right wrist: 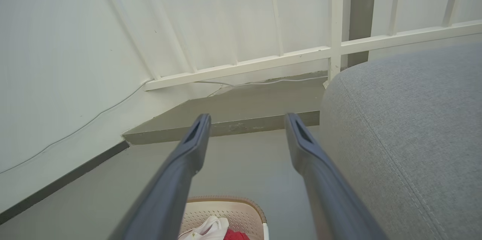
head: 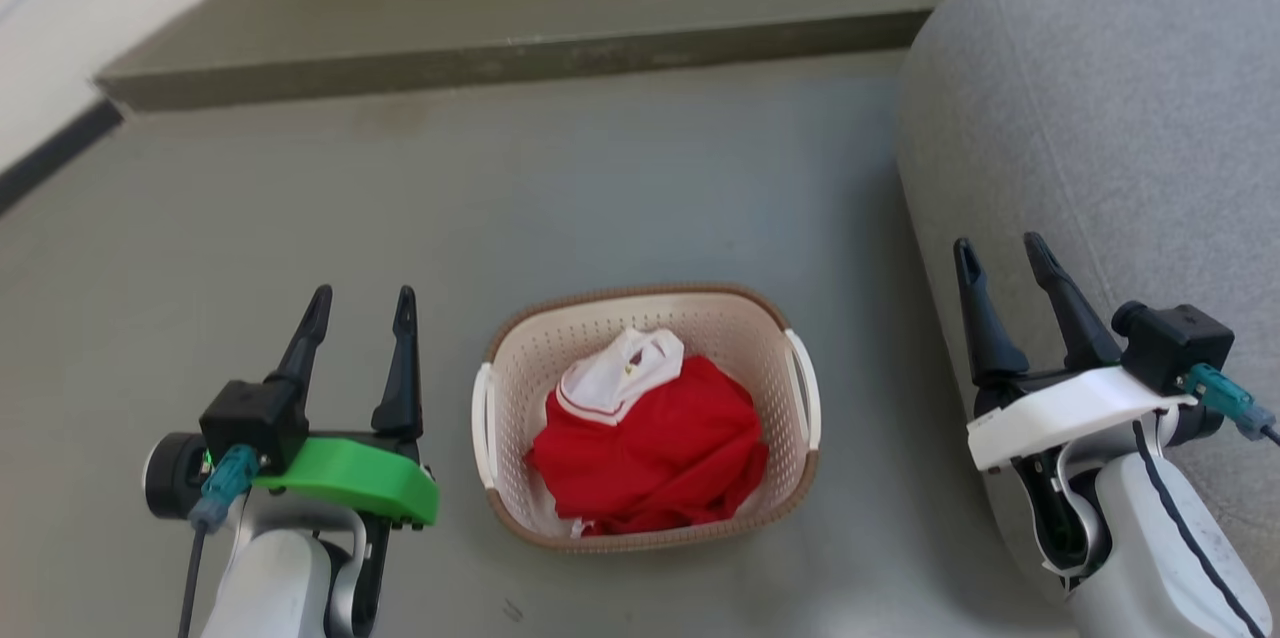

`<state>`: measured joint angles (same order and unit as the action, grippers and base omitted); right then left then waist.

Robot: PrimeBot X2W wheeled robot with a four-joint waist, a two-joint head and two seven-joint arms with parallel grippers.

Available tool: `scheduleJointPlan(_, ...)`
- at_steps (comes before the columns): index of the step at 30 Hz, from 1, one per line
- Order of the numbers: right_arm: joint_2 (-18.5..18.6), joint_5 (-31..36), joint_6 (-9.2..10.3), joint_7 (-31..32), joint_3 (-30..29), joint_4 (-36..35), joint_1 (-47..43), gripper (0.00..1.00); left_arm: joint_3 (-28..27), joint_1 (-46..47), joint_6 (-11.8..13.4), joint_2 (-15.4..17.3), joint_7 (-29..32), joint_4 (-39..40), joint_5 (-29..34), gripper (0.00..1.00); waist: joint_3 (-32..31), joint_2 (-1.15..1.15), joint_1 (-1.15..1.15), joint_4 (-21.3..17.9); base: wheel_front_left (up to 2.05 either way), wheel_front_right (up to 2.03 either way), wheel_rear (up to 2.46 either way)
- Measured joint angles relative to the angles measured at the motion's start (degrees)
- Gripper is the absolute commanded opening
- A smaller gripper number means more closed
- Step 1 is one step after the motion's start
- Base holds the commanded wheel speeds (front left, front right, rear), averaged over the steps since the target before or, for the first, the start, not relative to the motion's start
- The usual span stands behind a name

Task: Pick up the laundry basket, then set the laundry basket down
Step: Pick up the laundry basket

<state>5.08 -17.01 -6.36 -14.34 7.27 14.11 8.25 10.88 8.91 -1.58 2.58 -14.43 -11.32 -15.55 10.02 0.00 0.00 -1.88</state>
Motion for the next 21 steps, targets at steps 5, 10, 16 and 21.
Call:
scheduleJointPlan(5,-0.1,-0.1,-0.16,0.0,-0.2,2.0,1.4,1.00,0.4,2.3,-0.4,-0.1,0.0,-1.4,-0.5,1.00,3.7,0.00,0.00,-0.4,0.00,0.00,0.00)
scheduleJointPlan(10,-0.3,-0.3,-0.18,0.0,-0.4,4.3,4.5,1.00,0.7,5.8,-0.8,-0.1,0.0,-3.2,-1.1,1.00,8.4,0.00,0.00,-0.7,0.00,0.00,0.00)
scheduleJointPlan(16,-0.7,-0.6,-0.19,0.0,-0.1,6.9,8.5,1.00,1.3,9.7,-1.0,-0.2,0.0,-5.3,-1.2,1.00,13.2,0.00,0.00,-0.7,0.00,0.00,0.00)
scheduleJointPlan(21,-0.7,-0.7,-0.20,0.0,0.0,8.9,12.1,1.00,1.9,13.1,-1.4,-0.3,0.0,-7.0,-1.1,1.00,17.3,0.00,0.01,-0.6,0.00,0.00,0.00)
